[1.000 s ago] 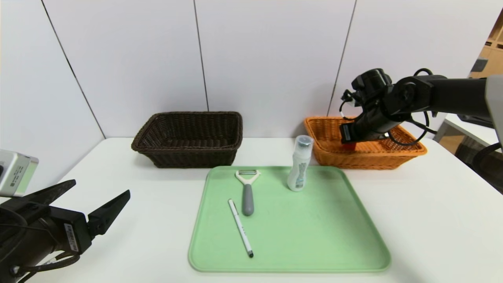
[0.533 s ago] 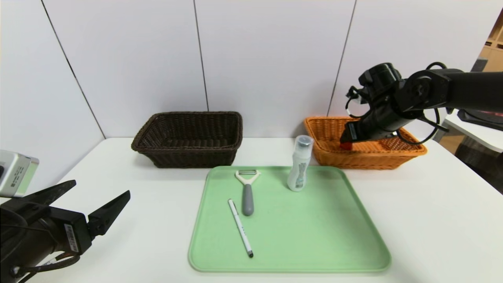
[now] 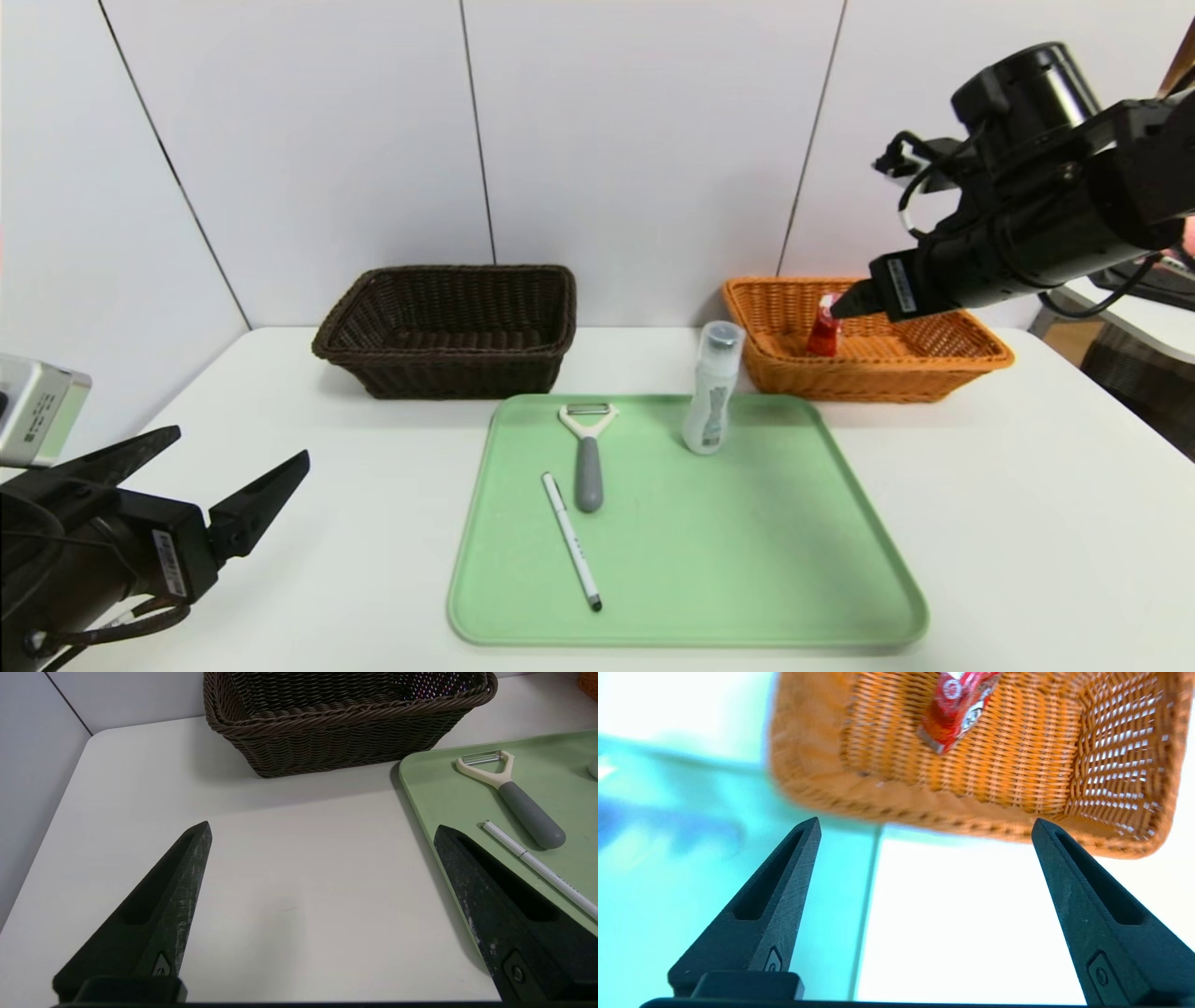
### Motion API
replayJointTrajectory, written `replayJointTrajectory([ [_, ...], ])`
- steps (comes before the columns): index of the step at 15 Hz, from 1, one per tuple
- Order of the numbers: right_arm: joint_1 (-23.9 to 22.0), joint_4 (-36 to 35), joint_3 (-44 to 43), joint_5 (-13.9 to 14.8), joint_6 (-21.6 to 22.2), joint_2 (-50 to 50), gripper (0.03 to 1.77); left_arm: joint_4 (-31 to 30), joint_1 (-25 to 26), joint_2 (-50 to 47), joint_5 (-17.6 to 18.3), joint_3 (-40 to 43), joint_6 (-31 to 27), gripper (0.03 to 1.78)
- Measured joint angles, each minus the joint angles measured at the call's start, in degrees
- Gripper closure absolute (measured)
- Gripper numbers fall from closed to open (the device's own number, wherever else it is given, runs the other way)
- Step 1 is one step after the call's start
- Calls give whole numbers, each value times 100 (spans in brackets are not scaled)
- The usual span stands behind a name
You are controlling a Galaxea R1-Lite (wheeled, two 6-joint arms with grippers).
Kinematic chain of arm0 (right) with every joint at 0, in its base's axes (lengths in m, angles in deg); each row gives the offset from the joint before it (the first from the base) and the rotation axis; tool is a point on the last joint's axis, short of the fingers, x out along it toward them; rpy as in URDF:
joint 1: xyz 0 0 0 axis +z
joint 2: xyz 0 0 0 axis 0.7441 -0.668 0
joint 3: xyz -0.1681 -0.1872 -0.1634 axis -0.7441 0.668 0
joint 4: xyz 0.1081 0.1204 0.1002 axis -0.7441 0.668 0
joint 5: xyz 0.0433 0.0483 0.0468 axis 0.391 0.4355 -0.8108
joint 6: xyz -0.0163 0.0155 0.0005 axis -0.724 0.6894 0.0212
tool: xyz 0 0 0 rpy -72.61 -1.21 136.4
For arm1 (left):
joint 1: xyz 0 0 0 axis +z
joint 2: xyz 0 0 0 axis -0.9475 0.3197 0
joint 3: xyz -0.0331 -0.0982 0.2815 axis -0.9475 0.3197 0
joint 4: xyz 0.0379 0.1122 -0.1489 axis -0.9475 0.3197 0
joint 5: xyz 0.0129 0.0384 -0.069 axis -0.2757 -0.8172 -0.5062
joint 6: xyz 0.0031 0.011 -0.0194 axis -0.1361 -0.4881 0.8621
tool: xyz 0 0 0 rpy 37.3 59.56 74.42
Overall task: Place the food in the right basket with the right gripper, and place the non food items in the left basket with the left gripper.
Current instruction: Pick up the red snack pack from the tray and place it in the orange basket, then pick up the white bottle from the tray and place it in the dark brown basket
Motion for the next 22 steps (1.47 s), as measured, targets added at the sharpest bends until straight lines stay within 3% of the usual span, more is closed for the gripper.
replayJointTrajectory([
  [6,421,0,517,-30,-216,1553,15,0,0,-5,0,-18,-7,12],
  [11,956,-228,1630,-32,-194,2661,12,0,0,-33,-6,0,-10,12],
  [18,1284,-2128,4220,-113,-183,3970,11,0,0,-37,-6,23,-5,12],
  [22,1342,-2864,5224,-139,-185,4539,11,-2,0,-37,-9,45,37,12],
])
